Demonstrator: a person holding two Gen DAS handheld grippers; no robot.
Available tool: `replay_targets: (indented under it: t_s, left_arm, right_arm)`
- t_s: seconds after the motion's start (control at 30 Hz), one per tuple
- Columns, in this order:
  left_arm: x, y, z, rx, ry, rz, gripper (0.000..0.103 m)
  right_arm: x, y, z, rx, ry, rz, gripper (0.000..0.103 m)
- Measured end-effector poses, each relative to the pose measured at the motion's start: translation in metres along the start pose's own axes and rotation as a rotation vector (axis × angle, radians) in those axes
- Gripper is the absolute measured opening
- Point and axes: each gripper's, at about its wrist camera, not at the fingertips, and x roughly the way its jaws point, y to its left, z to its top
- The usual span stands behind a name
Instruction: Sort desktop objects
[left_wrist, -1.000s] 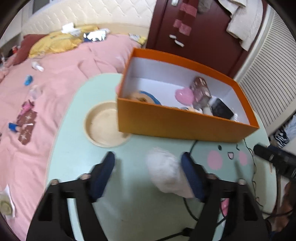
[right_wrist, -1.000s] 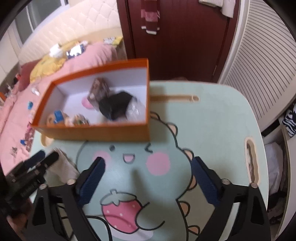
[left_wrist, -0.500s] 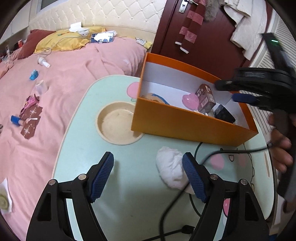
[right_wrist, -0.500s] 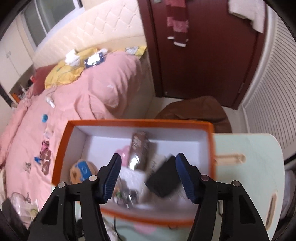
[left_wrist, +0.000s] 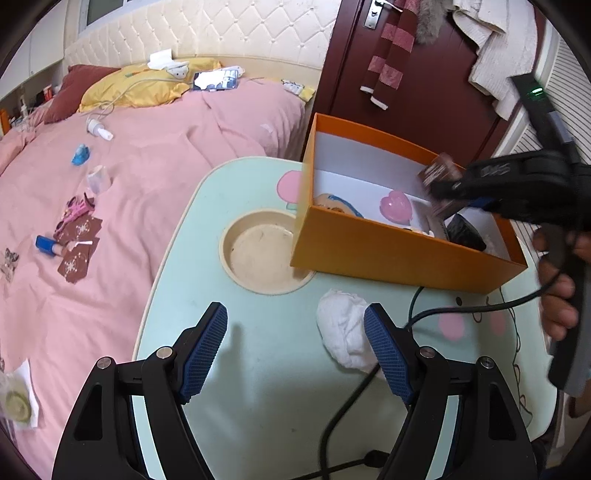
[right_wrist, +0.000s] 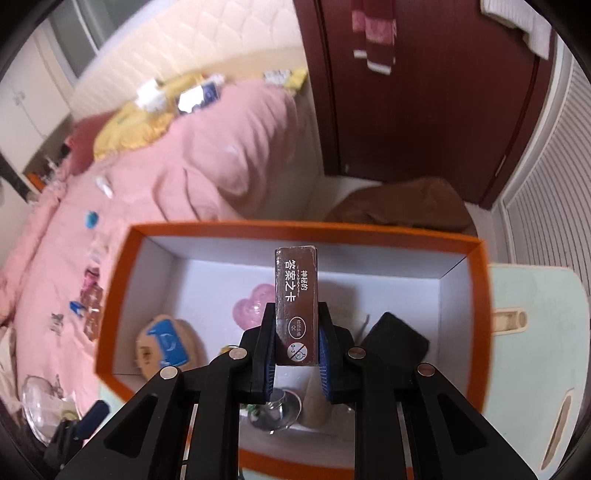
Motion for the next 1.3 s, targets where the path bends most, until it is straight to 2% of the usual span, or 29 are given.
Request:
replay_targets:
  t_s: [0.33,0.5,0.77,0.87,0.97,1.0,1.03,1.1,1.2,1.3]
  left_arm:
    - [0.001,0.003,-0.003,-0.009,0.011,0.009,0.077]
    - [0.008,0.01,-0.007,-0.041,0.045,0.002,0.077]
    - [0.007,0.012,-0.006,-0.076,0.073,0.012,0.077]
    - [0.005,0.007,-0.005,-0.06,0.072,0.02,0.077]
    - [0.001,0.003,-0.003,-0.044,0.064,0.027,0.077]
    - [-0.001,0.002,-0.002,-0.039,0.058,0.03,0.077]
    - [-0.003,0.001,-0.001,-0.035,0.052,0.032,0.077]
    - [-0.008,-0.001,0.003,-0.028,0.03,0.039,0.077]
    - [-0.016,-0.002,0.011,-0.024,0.007,0.042,0.077]
    - [-0.025,-0.004,0.022,-0.02,-0.021,0.041,0.077]
  right_arm:
    - [-0.061,-0.017,-0.048,0.011,0.019,0.192,0.019]
    - [-0.085,-0.026,-0.075,0.022,0.04,0.276,0.019]
    - [-0.048,-0.038,-0.129,0.091,0.162,0.231,0.019]
    - [-0.037,-0.041,-0.136,0.093,0.165,0.21,0.019]
    - [-0.04,-0.041,-0.134,0.071,0.132,0.185,0.02]
    - [-0.042,-0.041,-0.133,0.063,0.119,0.177,0.024]
    - [-0.043,-0.042,-0.132,0.055,0.106,0.168,0.034]
    - [-0.047,-0.042,-0.13,0.038,0.081,0.151,0.048]
    - [-0.058,-0.046,-0.13,0.021,0.023,0.16,0.053]
    - [-0.064,-0.047,-0.128,0.015,-0.009,0.163,0.054]
